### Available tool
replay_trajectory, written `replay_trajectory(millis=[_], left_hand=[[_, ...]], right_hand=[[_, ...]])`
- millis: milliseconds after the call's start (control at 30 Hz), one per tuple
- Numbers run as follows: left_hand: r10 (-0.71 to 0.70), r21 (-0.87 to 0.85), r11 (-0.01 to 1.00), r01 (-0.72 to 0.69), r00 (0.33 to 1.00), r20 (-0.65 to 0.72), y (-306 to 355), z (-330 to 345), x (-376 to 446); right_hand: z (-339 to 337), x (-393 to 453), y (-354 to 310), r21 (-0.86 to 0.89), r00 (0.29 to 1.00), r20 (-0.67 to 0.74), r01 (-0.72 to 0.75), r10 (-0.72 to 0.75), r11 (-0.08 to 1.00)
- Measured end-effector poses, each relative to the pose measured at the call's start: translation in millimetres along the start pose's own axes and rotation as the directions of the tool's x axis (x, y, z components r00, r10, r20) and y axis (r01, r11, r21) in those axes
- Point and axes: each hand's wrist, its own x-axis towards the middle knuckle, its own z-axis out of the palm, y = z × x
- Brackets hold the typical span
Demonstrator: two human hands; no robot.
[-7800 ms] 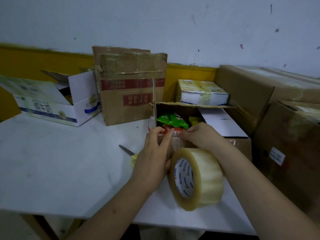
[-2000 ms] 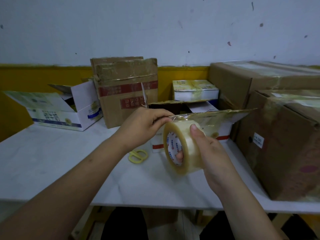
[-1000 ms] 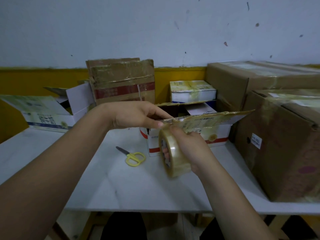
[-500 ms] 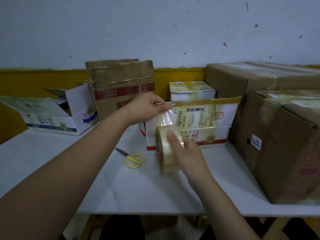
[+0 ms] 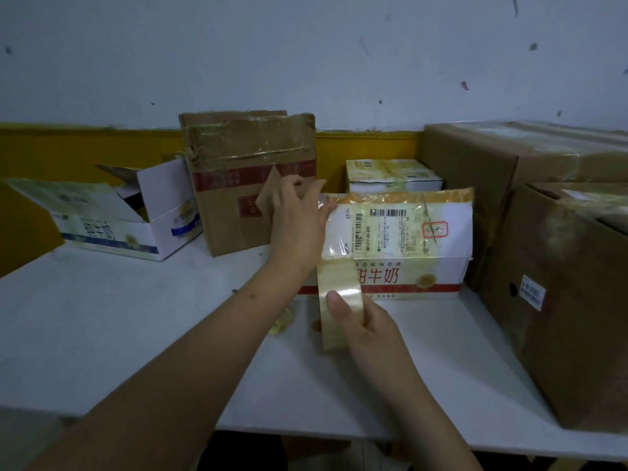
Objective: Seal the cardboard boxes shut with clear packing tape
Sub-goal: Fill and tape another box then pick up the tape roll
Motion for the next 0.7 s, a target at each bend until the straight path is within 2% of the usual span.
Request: replay_trajectory(millis=[67, 133, 200, 300, 367, 500, 567, 633, 667, 700], left_hand=[[0.048, 0.237, 0.968, -0.08, 0.989, 0.14, -8.1, -1.3, 6.4], [0.136, 0.365, 0.899, -0.242, 0.947, 0.293, -20.2, -5.2, 11.1], [0.215, 0.391, 0.833, -0.391, 0.881, 0.422, -29.4, -7.9, 14.5], [0.208, 0.373, 0.789, -0.488, 0.783, 0.586, -35.6, -8.5, 25.7], [0.193, 0.394, 0.747, -0.535, 0.742, 0.642, -35.5, -7.1, 30.7], [0.217, 0.426, 0.613, -0.665, 0.66, 0.719, -34.4, 3.4, 28.6], [0.293, 0.404, 0.563, -0.721, 0.631, 0.718, -35.6, 4.3, 30.0], [0.43, 0.366, 0.493, -0.789, 0.587, 0.686, -35.0, -0.7, 30.2], [0.466, 0.316, 0.49, -0.812, 0.551, 0.693, -35.1, -4.0, 31.3], [0.455, 0.244, 0.536, -0.808, 0.521, 0.722, -35.4, -7.8, 33.2]], right_hand=[[0.2, 5.1, -1.5, 0.004, 1.0, 0.014, -0.007, 0.007, 1.0], [1.8, 9.0, -2.6, 0.01, 1.0, 0.01, -0.013, 0.013, 1.0], [6.4, 11.9, -2.6, 0.01, 1.0, -0.025, -0.016, 0.016, 1.0], [14.3, 17.5, 0.7, -0.044, 0.996, -0.091, -0.014, 0.01, 0.999], [16.2, 21.1, -3.4, -0.053, 0.994, -0.109, -0.012, 0.006, 0.999], [10.3, 26.4, -11.7, -0.005, 0.994, -0.062, -0.095, 0.095, 0.995], [8.4, 25.3, -16.6, 0.023, 0.994, -0.061, -0.085, 0.086, 0.996], [9.0, 24.1, -17.1, 0.05, 0.996, -0.051, -0.074, 0.077, 0.996], [10.2, 22.7, -18.1, 0.061, 0.996, -0.047, -0.078, 0.081, 0.995], [11.0, 21.1, -18.5, 0.063, 0.996, -0.047, -0.078, 0.081, 0.995]])
